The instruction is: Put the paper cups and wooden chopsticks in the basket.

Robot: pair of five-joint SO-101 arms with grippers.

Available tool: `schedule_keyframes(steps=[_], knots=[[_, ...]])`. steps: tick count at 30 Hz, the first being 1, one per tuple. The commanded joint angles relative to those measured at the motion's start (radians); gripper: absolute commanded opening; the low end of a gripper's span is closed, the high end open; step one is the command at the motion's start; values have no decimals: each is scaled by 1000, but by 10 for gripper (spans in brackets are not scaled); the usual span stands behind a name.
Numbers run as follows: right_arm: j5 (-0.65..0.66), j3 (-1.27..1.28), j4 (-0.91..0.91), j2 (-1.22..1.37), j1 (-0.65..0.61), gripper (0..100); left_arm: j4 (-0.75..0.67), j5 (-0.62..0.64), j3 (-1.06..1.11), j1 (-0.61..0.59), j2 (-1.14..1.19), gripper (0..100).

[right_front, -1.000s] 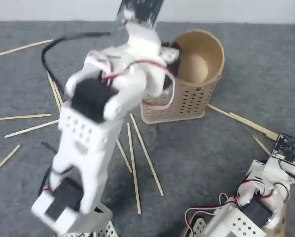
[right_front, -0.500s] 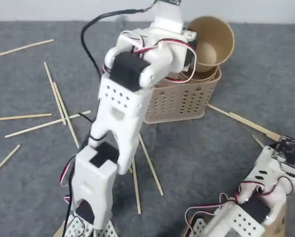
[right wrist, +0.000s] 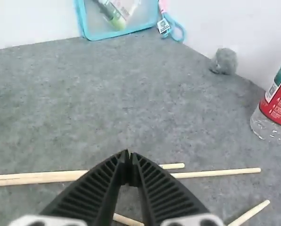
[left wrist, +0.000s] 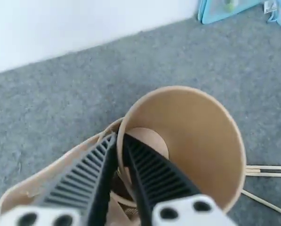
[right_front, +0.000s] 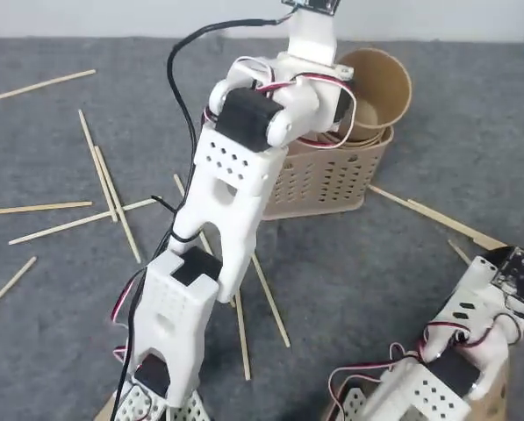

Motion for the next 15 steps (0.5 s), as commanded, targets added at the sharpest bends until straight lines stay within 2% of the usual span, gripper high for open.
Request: schedule_keyframes(steps=[1, 4, 8, 11, 15], knots=[[-11, 17, 58, -24, -7, 9, 5, 34, -30, -2, 2, 13], [-8, 17, 255, -22, -5, 8, 6, 58, -30, -5, 14, 13], [-8, 15, 691, -24, -5, 8, 6, 66, -30, -2, 26, 13], [-8, 17, 634, -28, -4, 9, 14, 66, -31, -2, 26, 13], [-6, 17, 693, -28, -5, 9, 18, 66, -30, -2, 26, 13]])
